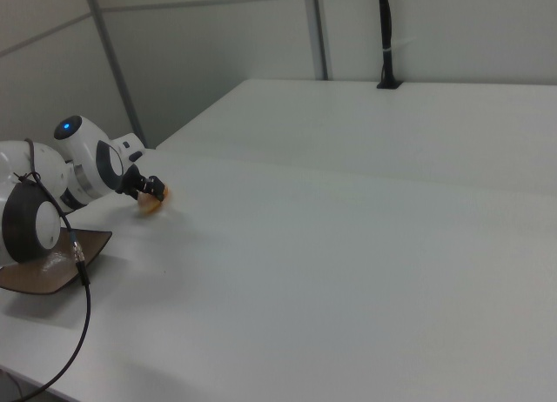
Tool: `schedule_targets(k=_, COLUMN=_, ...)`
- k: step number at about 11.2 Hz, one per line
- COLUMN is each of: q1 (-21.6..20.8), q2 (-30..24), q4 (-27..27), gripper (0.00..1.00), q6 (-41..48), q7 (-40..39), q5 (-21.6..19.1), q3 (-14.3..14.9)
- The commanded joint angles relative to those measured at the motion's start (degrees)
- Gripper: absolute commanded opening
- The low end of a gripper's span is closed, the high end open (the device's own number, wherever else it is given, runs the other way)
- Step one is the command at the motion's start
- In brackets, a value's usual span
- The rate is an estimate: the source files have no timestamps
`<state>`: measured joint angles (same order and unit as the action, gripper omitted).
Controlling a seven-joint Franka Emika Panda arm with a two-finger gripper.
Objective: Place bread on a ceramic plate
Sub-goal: 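Lower the gripper onto the bread roll and close on it, then lift the bread roll and carry it over the brown plate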
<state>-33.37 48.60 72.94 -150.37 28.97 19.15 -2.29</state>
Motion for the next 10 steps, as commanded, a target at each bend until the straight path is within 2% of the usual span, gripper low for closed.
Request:
schedule_targets(k=1, q1=0.15, q2=-0.26, q4=0.97, gripper=0.44, q6=-1.41, q7=1.88, q5=1.42, q3=0.1)
schedule_targets(k=3, q1=0.24, q2=-1.13, q4=1.93, gripper=0.41, q6=-1.33, q7=1.97, q5=1.33, q3=0.1)
schedule_targets(k=5, q1=0.5, q2=-4.72, q4=3.69, gripper=0.41, q6=-1.06, q7=1.97, q5=0.81, q3=0.1)
schedule_targets(k=8, q1=1.56, q2=-12.97, q4=10.26, gripper=0.41, q6=0.51, q7=2.32, q5=0.54, q3=0.1)
schedule_targets(k=10, q1=2.25, q2=-19.13, q4=12.04, gripper=0.41, q6=7.69, q7=2.32, q5=0.02, q3=0.1)
